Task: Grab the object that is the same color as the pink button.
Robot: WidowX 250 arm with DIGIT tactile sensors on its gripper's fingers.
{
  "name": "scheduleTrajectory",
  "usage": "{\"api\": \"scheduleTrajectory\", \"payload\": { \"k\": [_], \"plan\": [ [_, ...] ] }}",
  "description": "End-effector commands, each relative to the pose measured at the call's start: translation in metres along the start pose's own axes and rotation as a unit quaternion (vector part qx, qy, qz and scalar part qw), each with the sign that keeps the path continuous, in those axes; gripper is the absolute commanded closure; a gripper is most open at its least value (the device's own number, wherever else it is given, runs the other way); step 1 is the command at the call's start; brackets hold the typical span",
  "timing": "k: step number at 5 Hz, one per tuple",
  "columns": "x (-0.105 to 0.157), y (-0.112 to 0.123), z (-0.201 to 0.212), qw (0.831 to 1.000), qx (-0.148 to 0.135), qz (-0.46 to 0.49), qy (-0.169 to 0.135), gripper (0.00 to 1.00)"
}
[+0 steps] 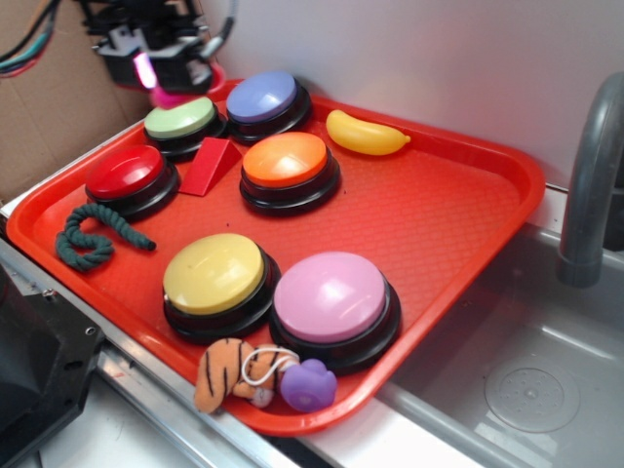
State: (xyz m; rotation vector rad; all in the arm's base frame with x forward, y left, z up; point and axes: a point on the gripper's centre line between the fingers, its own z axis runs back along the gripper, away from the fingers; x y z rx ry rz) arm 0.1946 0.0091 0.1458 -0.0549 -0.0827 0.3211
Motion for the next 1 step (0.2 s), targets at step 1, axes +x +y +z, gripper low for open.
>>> {"api": "scheduleTrajectory", "payload": {
  "k": [1],
  "plan": [
    [-0.0005,0.0116,-0.0001,1.000,0.015,-0.003,-0.007,1.00]
  ]
}}
